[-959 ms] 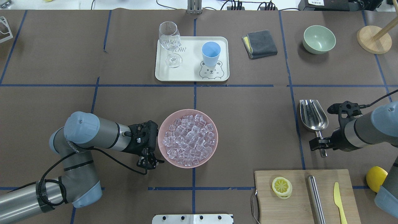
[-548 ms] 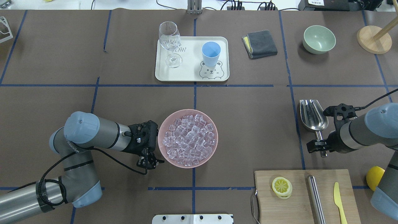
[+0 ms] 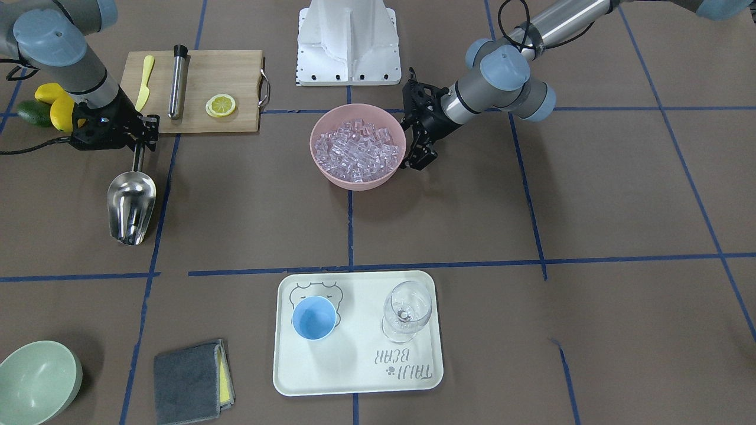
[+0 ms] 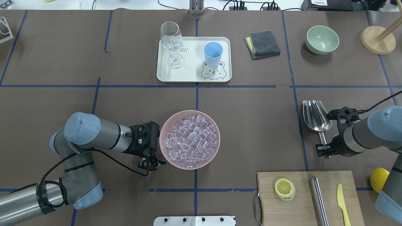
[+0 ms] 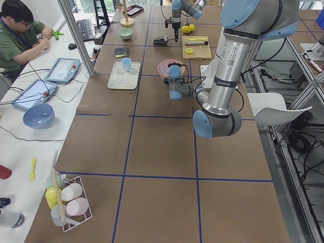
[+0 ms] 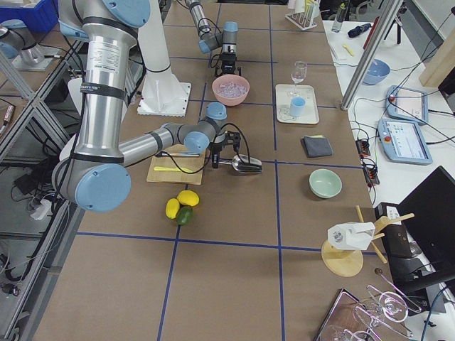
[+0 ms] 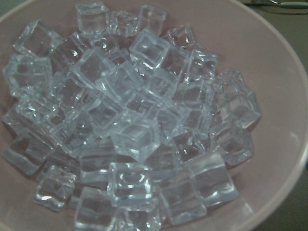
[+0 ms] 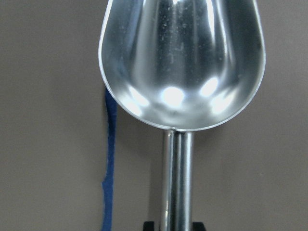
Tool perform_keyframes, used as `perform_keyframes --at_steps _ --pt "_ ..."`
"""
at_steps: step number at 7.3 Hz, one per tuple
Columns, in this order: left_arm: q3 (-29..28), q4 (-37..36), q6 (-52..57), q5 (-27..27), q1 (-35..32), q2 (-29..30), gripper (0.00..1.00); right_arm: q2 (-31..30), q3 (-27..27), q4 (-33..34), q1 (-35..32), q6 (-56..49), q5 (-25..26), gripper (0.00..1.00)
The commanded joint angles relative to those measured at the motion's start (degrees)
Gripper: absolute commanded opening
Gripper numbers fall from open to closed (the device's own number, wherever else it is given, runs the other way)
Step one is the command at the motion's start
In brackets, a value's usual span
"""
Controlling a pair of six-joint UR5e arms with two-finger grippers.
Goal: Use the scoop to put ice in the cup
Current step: 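Lift the metal scoop with right gripper and carry it toward the ice bowl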
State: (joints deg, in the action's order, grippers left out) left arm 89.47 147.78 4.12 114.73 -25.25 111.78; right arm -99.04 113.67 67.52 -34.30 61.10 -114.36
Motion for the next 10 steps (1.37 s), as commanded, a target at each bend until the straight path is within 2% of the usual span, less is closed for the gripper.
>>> perform_keyframes --at_steps 1,2,3,4,6,7,10 --pt "0.0 0.76 -0.08 -0.04 -0.06 -0.16 1.0 -0.01 2.15 1.54 -0.49 -2.46 -0.51 0.0" --pt "0.09 0.85 -0.16 0.05 -0.15 -0.08 1.0 0.07 6.17 7.56 -3.37 -5.87 -2.87 0.0" --pt "0.18 0.85 -0.25 0.05 -0.06 -0.07 1.0 0.68 11.08 15.97 -6.45 -11.82 -3.24 0.0" --pt "0.18 0.85 -0.25 0.05 -0.06 -0.07 1.0 3.39 14.18 21.28 -9.7 -14.15 -3.42 0.0" --pt "0.26 0.85 -0.34 0.05 -0.15 -0.07 1.0 11.8 17.8 32.17 -10.96 -14.95 -4.64 0.0" --pt "0.26 0.85 -0.25 -0.04 -0.15 -0.16 1.0 17.16 18.07 36.58 -9.83 -21.05 -4.65 0.0" --pt "0.09 0.85 -0.25 -0.04 -0.15 -0.16 1.0 25.54 19.22 39.61 -7.64 -42.75 -4.39 0.0"
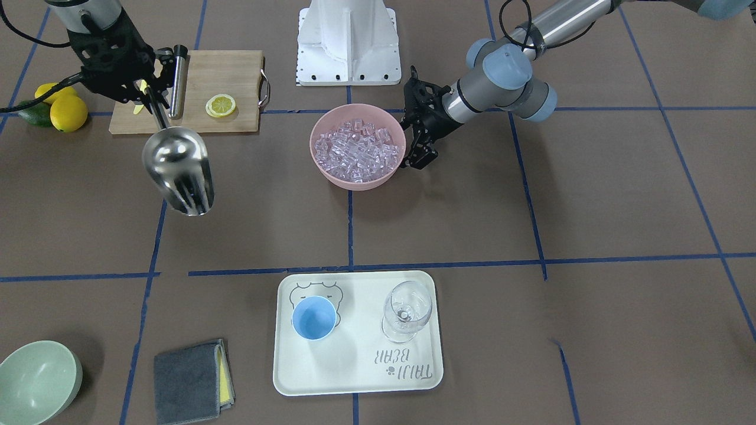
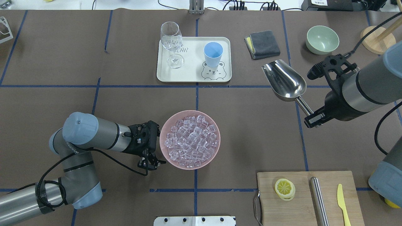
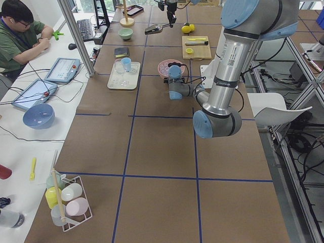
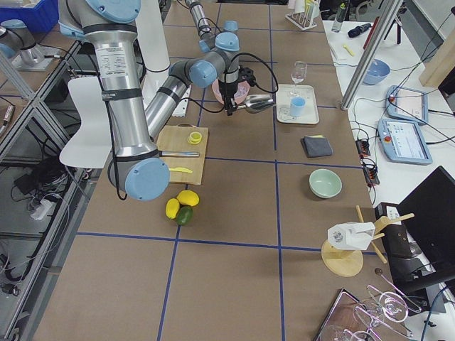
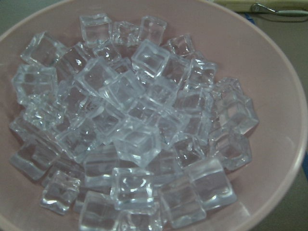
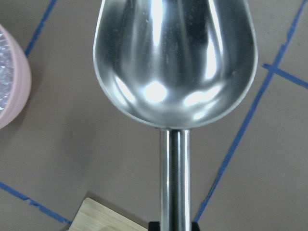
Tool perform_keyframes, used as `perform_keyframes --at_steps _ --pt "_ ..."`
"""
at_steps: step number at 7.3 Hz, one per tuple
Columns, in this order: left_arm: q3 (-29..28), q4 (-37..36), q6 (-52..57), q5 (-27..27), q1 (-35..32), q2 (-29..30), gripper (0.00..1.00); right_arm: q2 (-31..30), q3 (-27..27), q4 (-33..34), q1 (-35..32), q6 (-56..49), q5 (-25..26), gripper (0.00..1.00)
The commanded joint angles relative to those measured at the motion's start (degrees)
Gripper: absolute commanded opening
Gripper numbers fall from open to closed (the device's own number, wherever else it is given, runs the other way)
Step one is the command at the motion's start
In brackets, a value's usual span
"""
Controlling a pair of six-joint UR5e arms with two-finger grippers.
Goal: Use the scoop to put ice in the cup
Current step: 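Lift the metal scoop with right gripper and carry it toward the ice bowl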
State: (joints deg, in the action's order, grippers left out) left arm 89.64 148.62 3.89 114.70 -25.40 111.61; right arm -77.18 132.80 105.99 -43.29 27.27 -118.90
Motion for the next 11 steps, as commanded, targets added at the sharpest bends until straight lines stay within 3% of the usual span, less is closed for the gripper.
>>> perform_keyframes --at_steps 1,3,7,9,11 --pt "-0.16 0.0 -0.02 0.0 0.0 0.01 1.0 6.83 0.18 6.8 2.24 -10.47 0.07 0.0" --pt "-0.34 0.0 -0.02 0.0 0.0 0.01 1.0 18.75 -0.09 26.53 5.66 -13.01 0.86 0.0" --pt "-0.51 0.0 -0.11 0.0 0.09 0.01 1.0 30.47 -4.56 42.66 10.41 -15.23 3.77 0.0" --pt "-0.95 0.0 -0.11 0.0 0.17 0.1 1.0 41.0 -14.88 51.03 12.26 -15.4 3.77 0.0" --pt "-1.04 0.0 -0.11 0.0 0.17 0.1 1.0 46.31 -21.34 56.23 13.84 -19.17 3.5 0.0"
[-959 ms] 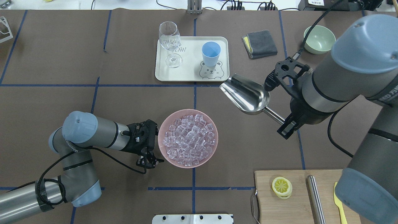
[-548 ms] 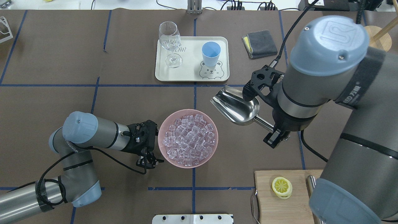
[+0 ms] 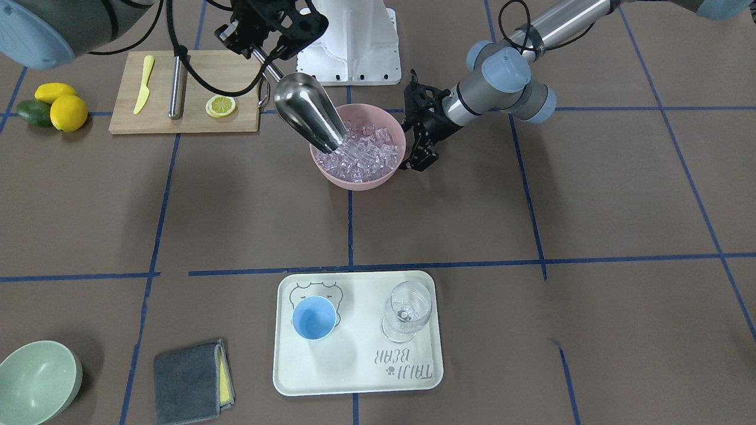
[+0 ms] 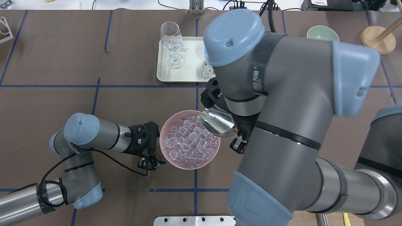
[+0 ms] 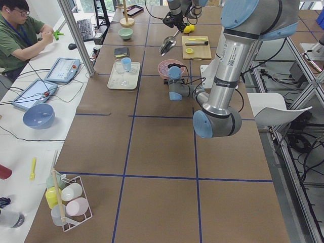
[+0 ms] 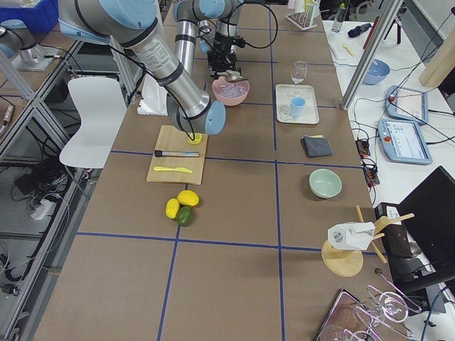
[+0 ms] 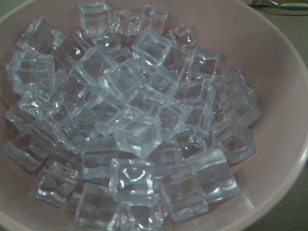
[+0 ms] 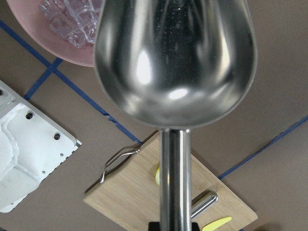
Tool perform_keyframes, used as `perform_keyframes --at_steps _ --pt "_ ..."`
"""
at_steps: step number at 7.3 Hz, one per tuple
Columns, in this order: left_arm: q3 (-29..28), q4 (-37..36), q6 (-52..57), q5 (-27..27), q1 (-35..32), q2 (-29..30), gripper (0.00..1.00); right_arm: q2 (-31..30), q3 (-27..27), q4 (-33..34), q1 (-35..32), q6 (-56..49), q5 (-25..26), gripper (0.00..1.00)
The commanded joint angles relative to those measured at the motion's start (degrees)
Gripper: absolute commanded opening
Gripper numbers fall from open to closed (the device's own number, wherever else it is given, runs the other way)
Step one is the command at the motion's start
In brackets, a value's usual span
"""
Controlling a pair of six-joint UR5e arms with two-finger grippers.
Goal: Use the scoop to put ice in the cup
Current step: 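Dip the scoop into the ice bowl and scoop up ice cubes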
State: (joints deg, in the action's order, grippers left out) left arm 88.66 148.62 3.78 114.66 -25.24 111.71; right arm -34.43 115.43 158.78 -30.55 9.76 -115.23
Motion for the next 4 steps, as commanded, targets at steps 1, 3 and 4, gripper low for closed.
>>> perform_keyframes --at_steps 1,3,4 --pt "0.02 0.0 0.0 -0.05 0.02 0.0 1.0 5.76 -7.73 4.69 1.71 -1.84 -0.17 0.0" --pt "-0.07 0.0 0.0 -0.05 0.02 0.0 1.0 9.72 -15.83 8.27 3.82 -4.21 0.18 0.0" --pt "0.02 0.0 0.0 -0.48 0.02 0.09 1.0 9.65 -15.94 10.57 4.87 -5.26 0.36 0.0"
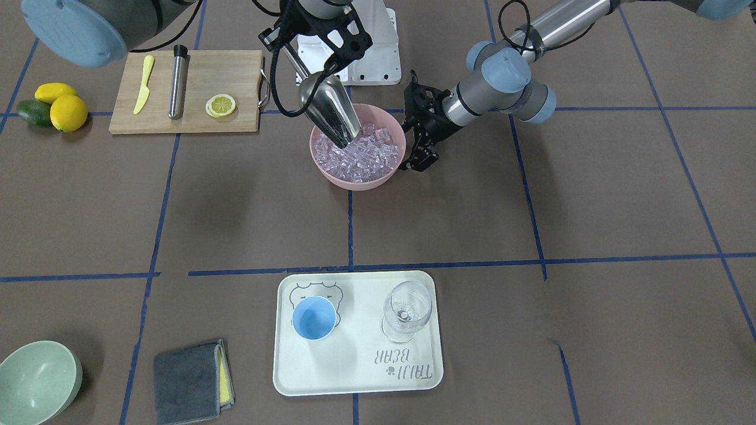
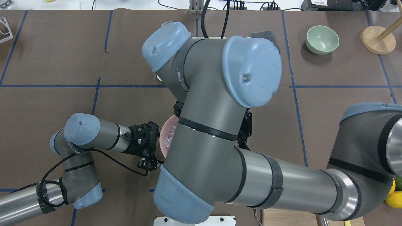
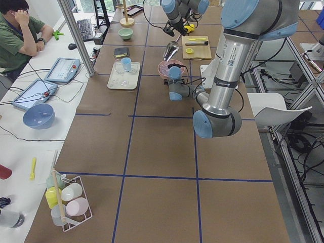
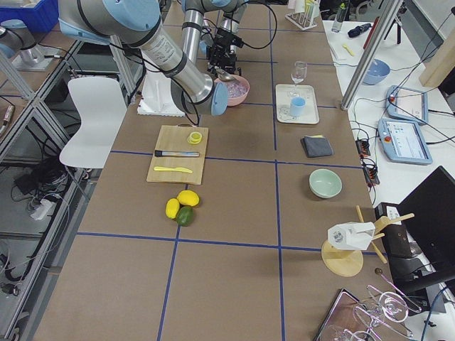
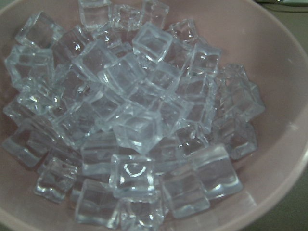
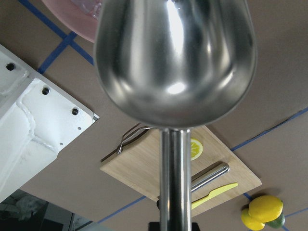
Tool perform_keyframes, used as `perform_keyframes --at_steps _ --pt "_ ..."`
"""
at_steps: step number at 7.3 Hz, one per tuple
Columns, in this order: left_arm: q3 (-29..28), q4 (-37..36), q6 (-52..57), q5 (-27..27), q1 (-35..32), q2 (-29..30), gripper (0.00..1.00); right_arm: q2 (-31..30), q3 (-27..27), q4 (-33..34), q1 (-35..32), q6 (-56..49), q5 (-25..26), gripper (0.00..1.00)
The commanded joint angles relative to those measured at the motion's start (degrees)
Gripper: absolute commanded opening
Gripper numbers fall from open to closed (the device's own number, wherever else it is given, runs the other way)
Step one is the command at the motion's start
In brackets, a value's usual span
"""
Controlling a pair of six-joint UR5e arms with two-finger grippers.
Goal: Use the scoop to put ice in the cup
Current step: 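Dip the scoop into the ice bowl and scoop up ice cubes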
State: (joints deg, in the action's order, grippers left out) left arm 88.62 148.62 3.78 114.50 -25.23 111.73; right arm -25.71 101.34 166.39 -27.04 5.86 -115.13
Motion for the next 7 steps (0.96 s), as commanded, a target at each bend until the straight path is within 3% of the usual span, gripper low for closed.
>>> perform_keyframes --at_steps 1,5,7 --pt "-0.02 0.0 -0.17 -0.68 0.0 0.06 1.0 0.4 -1.93 3.58 2.77 -1.37 1.39 0.0" --pt "0.06 0.0 -0.17 -0.69 0.0 0.06 1.0 -1.62 -2.37 3.41 3.92 -3.65 3.33 0.0" --pt "0.06 0.0 0.0 -0.69 0.0 0.06 1.0 -1.89 -5.17 1.06 3.84 -3.83 3.51 0.0"
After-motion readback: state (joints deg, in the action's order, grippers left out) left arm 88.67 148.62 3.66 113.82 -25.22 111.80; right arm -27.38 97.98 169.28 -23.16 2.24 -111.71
